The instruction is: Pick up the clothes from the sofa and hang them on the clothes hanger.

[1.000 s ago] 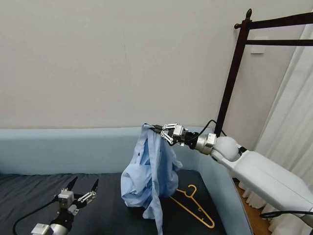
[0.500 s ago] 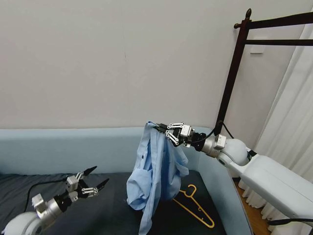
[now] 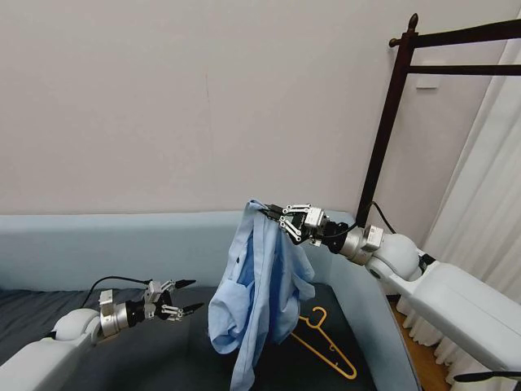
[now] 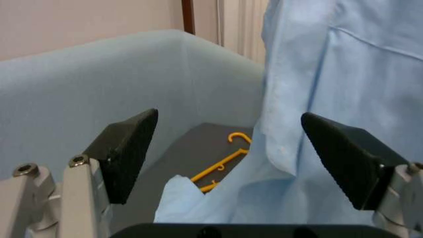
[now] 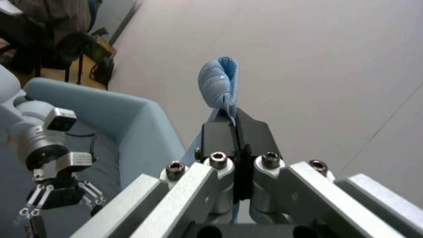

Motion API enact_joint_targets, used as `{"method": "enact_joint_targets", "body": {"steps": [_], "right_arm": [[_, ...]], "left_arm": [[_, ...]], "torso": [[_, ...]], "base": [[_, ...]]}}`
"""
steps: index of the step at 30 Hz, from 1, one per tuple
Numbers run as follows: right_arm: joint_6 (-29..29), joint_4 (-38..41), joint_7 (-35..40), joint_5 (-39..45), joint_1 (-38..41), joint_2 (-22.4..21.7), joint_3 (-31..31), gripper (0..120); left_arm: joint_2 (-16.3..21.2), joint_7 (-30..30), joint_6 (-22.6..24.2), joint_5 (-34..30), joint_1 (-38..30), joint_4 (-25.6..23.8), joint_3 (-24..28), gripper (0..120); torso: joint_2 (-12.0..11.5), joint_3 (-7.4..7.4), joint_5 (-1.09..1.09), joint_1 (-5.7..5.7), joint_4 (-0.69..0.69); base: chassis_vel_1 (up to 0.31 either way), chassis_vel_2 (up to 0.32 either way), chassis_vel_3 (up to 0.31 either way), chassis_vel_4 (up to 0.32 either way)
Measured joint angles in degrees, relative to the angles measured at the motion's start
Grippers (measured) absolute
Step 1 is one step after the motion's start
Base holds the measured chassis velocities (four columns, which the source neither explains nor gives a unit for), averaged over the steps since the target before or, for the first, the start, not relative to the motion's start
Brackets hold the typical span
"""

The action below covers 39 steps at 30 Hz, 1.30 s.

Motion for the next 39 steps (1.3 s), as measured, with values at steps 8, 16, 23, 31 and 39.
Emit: {"method": "enact_joint_targets", "body": {"steps": [8,16,23,31,39], "right_arm": [[-0.2,0.6,0.2,-0.2,-1.7,-0.9,1.3,0],[-1.6,2.2,1.2,0.1,-2.3,-1.8,1.8,0],[-2.2,3.1,1.8,0.7,-3.0,-2.5,2.1,0],[-2.3,3.6,1.9,1.1,-4.8,-3.0,3.1,0],[-2.3,4.3,1.8,1.2,-5.6,-3.3,3.4,0]], "left_arm": [[-2.3,2.2,0.7,0.8,-2.6,2.6,3.8,84],[-5.0,3.2,0.5,2.7,-5.4,5.5,7.0,90],[-7.6,2.7,-0.1,3.2,-5.4,7.2,6.3,78],[-8.4,2.4,-0.3,3.3,-5.3,7.5,7.8,48],[-9.8,2.1,-0.5,3.6,-6.0,8.2,8.5,22]], "torso": [[0.0,0.00,0.00,0.00,0.01],[0.0,-0.01,0.00,0.00,0.01],[0.0,-0.01,0.00,-0.01,0.00],[0.0,-0.01,0.00,-0.01,0.01],[0.0,-0.01,0.00,-0.01,0.00]], "base": [[0.000,0.000,0.000,0.000],[0.000,0.000,0.000,0.000],[0.000,0.000,0.000,0.000],[0.000,0.000,0.000,0.000],[0.000,0.000,0.000,0.000]]}}
